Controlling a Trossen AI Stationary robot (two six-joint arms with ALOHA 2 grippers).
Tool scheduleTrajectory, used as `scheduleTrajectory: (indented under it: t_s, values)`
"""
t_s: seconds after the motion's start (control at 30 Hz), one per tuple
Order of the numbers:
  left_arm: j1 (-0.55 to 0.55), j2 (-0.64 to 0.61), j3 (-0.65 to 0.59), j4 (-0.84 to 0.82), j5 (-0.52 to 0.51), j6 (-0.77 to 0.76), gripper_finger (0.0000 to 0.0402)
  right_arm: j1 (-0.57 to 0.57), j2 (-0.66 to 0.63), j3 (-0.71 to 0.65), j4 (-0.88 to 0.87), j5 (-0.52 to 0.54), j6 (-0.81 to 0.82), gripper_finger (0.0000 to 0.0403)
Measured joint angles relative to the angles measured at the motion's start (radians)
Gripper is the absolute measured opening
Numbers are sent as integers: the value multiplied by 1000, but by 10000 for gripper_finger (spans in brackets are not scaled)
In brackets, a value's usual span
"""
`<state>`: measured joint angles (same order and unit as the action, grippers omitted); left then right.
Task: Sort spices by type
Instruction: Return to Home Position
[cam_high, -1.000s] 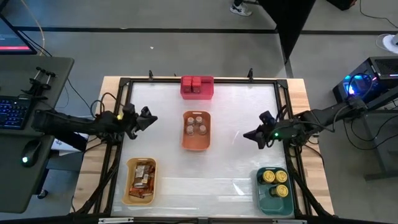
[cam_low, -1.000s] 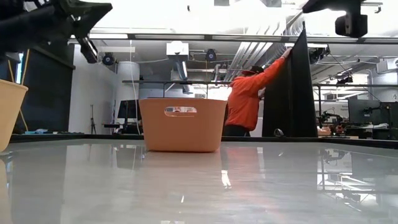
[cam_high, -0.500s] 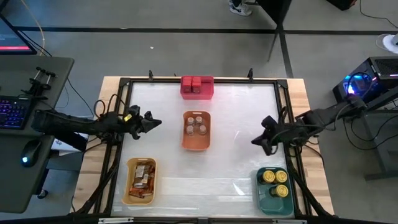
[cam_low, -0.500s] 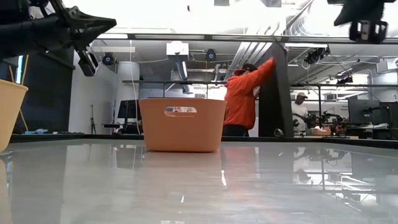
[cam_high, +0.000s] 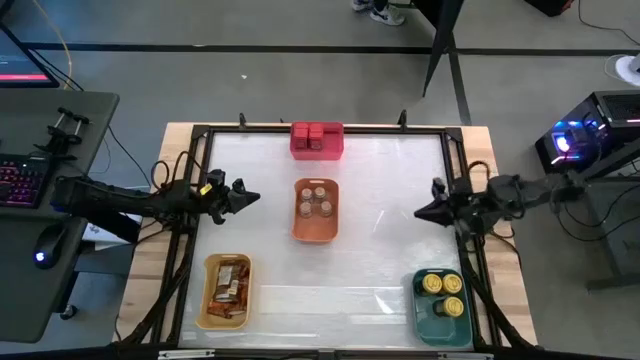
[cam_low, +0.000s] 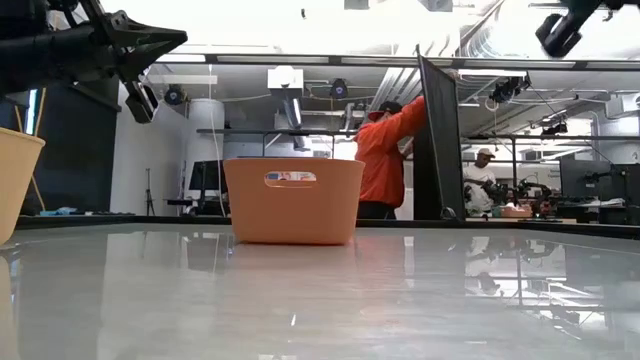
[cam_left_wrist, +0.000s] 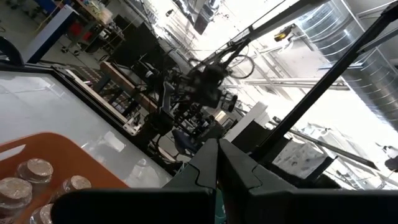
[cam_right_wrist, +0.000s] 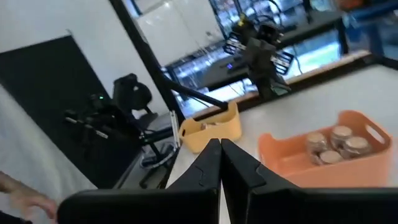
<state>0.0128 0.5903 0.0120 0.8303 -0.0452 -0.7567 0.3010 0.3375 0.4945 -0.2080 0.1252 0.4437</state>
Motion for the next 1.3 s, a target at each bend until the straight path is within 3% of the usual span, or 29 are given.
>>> scheduleTrajectory:
  t_s: [0.13, 0.4, 0.5, 0.77, 1.0, 1.3]
  values:
    - [0, 0, 0, 0, 0, 0, 1, -53, -56, -170, 188, -78, -43, 0]
    - [0, 0, 0, 0, 0, 0, 1, -104, -86, -402, 596, -75, -104, 0]
    - [0, 0, 0, -1, 0, 0, 1, -154, -86, -450, 656, -76, -80, 0]
    - [0, 0, 0, -2, 0, 0, 1, -357, -86, -484, 645, -298, -67, 0]
    - [0, 0, 1, -3, 0, 0, 1, -505, -86, -484, 516, -410, -125, 0]
    - [0, 0, 1, -3, 0, 0, 1, -517, -75, -484, 262, -411, -127, 0]
